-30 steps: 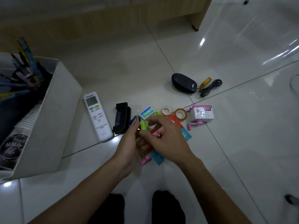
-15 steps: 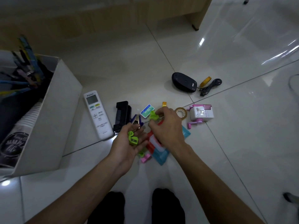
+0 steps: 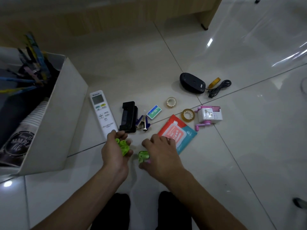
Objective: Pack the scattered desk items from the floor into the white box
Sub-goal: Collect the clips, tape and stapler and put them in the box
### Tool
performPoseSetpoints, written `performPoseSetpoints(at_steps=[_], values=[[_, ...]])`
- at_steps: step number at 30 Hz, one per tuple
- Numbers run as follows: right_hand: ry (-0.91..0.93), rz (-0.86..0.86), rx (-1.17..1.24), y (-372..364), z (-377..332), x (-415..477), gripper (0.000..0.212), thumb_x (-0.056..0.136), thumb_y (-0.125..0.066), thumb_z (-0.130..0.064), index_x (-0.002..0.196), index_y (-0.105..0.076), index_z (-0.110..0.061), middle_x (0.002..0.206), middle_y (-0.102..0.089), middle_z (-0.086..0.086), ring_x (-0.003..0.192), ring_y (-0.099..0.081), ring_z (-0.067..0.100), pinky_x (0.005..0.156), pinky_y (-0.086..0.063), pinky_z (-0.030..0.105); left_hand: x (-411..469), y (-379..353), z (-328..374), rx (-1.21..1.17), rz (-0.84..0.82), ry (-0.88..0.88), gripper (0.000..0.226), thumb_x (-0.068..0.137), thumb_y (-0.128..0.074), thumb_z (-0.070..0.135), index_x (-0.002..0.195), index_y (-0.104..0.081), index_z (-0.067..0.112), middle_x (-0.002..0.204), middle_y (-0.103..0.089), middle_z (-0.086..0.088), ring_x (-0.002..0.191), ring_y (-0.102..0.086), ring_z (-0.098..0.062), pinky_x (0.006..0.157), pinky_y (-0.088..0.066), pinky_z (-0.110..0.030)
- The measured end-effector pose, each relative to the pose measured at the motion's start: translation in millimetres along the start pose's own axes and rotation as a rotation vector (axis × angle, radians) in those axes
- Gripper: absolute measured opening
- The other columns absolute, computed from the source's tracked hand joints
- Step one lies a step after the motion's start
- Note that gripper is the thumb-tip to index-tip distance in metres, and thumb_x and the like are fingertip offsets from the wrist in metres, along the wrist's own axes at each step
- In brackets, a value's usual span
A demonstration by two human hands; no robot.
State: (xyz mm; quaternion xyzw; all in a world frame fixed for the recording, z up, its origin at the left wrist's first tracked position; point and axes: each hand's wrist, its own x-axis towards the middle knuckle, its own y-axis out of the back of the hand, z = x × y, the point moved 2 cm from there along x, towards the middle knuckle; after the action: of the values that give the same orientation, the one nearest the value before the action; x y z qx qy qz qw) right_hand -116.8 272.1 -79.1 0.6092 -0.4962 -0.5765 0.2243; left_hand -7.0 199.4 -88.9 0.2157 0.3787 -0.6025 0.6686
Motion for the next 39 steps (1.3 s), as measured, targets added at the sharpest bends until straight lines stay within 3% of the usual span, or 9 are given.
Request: performPoseSetpoints(at_steps=[3,6,13,21,25,28,33,36,39], values=[[0.01,0.068,-0.034,-1.7,-13.2,2.4,0.045,0.092,-0.056,-0.049,0.126,-0.054,-0.019,0.124,-0.054,0.008,0.117,-0.052,0.03,0.106,-0.032,0.05,0.0,1.8,-2.7,0.006,0.038,-0.005,0.025,0.097,-0.048,0.033,0.08,-0.061,0.021,0.076,-0.062,0.002,0.065,-0.057,-0.015,0.056,-0.04,-0.027],[-0.052,0.268,0.288,1.8,-11.3,-2.3,0.039,0.087,-0.056,-0.055,0.109,-0.059,-0.024,0.109,-0.06,-0.003,0.103,-0.055,0.018,0.102,-0.039,0.044,-4.2,4.3,-5.4,0.038,0.053,-0.023,0.024,0.097,-0.05,0.03,0.08,-0.062,0.019,0.074,-0.063,0.0,0.065,-0.059,-0.016,0.055,-0.044,-0.027],[0.077,0.444,0.711,-6.9,-13.2,-20.8,0.03,0.088,-0.061,-0.052,0.113,-0.062,-0.035,0.108,-0.065,-0.016,0.102,-0.056,0.003,0.094,-0.047,0.035,-25.2,-1.0,-18.0,0.032,-0.239,0.295,0.046,0.095,-0.046,0.052,0.093,-0.071,0.014,0.085,-0.076,-0.012,0.072,-0.074,-0.024,0.069,-0.054,-0.036],[0.189,0.257,0.324,-31.6,8.3,-41.7,0.066,0.085,-0.059,-0.043,0.147,-0.04,-0.027,0.14,-0.05,-0.004,0.125,-0.045,0.015,0.105,-0.04,0.035,-7.2,10.8,-21.7,0.017,-0.131,0.32,0.029,0.091,-0.058,0.046,0.07,-0.055,0.026,0.072,-0.055,0.006,0.055,-0.054,-0.011,0.04,-0.035,-0.016],[0.134,0.233,0.282,-40.8,14.3,-32.0,0.039,0.096,-0.057,-0.018,0.135,-0.058,-0.024,0.133,-0.056,-0.002,0.121,-0.05,0.017,0.102,-0.048,0.032,-7.6,9.7,-18.6,-0.01,-0.13,0.274,0.029,0.094,-0.056,0.043,0.071,-0.054,0.026,0.071,-0.055,0.005,0.053,-0.053,-0.009,0.038,-0.039,-0.014],[-0.071,0.332,0.605,-36.1,17.9,-29.3,0.023,0.098,-0.061,-0.025,0.12,-0.068,-0.027,0.118,-0.065,-0.012,0.104,-0.059,0.001,0.091,-0.048,0.016,-12.4,9.4,-13.9,-0.026,-0.155,0.259,0.03,0.095,-0.055,0.043,0.072,-0.055,0.024,0.071,-0.056,0.002,0.054,-0.056,-0.01,0.043,-0.048,-0.02],[-0.592,0.293,1.811,-14.5,-5.1,-16.4,0.022,0.094,-0.051,-0.002,0.092,-0.07,-0.014,0.1,-0.072,0.011,0.089,-0.069,0.026,0.073,-0.06,0.04,-33.5,-0.5,0.2,0.119,-0.122,-0.007,0.022,0.095,-0.058,0.027,0.08,-0.067,0.014,0.075,-0.066,-0.005,0.071,-0.066,-0.019,0.07,-0.059,-0.039],[-0.56,0.026,2.343,6.0,-22.7,-7.1,0.02,0.092,-0.044,-0.016,0.091,-0.062,-0.007,0.085,-0.068,0.015,0.079,-0.066,0.029,0.07,-0.054,0.039,-52.3,-5.3,11.6,0.34,-0.171,-0.363,0.019,0.094,-0.058,0.02,0.08,-0.071,0.017,0.08,-0.073,0.003,0.081,-0.067,-0.014,0.076,-0.055,-0.03],[-0.53,-0.064,2.487,14.3,-46.4,0.8,0.028,0.097,-0.044,-0.027,0.087,-0.064,-0.01,0.082,-0.067,0.013,0.079,-0.07,0.023,0.072,-0.057,0.033,-67.6,0.4,15.0,0.478,-0.264,-0.604,0.016,0.087,-0.059,0.029,0.091,-0.072,0.02,0.094,-0.073,0.007,0.094,-0.068,-0.007,0.088,-0.054,-0.031]])
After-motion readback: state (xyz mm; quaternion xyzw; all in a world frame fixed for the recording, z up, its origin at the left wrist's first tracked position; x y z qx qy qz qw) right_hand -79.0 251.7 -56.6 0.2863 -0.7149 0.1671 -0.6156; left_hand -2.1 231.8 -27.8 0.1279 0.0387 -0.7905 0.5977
